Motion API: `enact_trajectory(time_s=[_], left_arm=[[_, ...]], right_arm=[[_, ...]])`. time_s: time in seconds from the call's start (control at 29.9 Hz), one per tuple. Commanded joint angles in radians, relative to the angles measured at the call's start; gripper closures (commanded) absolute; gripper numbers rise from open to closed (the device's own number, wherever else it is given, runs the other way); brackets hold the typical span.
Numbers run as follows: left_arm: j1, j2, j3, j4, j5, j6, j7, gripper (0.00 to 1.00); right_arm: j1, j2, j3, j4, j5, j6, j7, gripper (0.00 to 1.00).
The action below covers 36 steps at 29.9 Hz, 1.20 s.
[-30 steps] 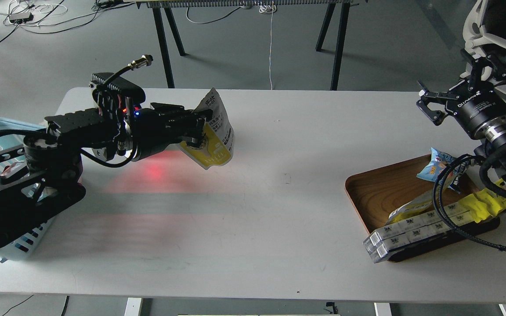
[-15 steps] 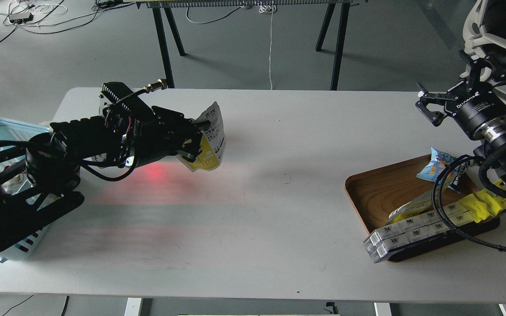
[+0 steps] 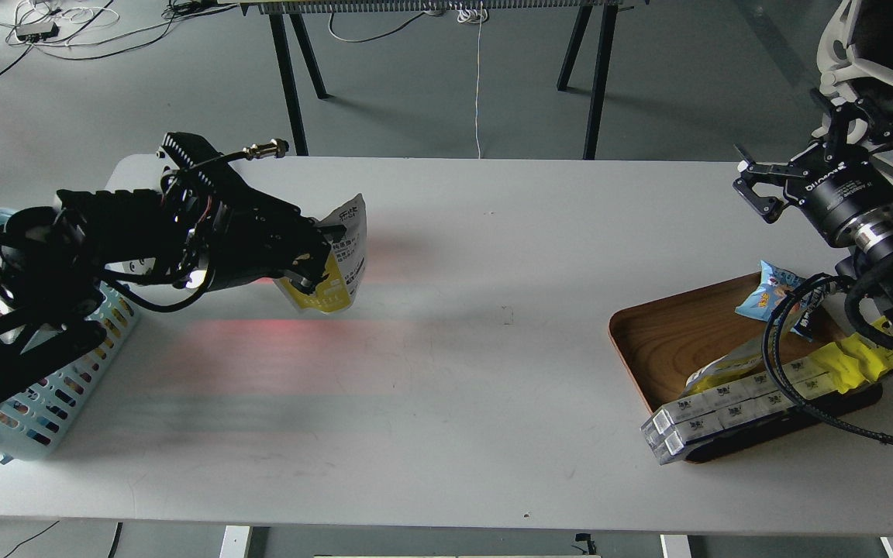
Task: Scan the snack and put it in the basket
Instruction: 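Lift the snack bag with the left gripper and move it toward the basket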
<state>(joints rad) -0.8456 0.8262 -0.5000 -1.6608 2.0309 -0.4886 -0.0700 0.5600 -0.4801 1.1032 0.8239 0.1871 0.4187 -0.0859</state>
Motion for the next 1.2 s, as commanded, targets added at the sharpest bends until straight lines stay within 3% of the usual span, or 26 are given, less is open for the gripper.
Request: enact_trajectory(time_s=[0.0,0.4,0.8,1.17], left_arm=[[-0.026,-0.007,0.0,-0.001,-0.003,0.0,-0.001,1.0],[-0.053,-0.01,-0.002,0.01,-0.003,0.0,0.015,1.0],[-0.053,-0.047,0.001,0.058,-0.001,0.0,0.078,1.0],[-0.026,-0.058,0.009,0.061,-0.001,0.0,0.104,1.0]], right_arm=[[0.001,0.0,0.003,0.0,0.0,0.0,0.0,0.03],[0.001,0.0,0.003,0.0,0.0,0.0,0.0,0.03],[0.001,0.0,0.001,0.0,0.0,0.0,0.0,0.03],[-0.002,-0.002,0.001,0.0,0.0,0.0,0.0,0.03]])
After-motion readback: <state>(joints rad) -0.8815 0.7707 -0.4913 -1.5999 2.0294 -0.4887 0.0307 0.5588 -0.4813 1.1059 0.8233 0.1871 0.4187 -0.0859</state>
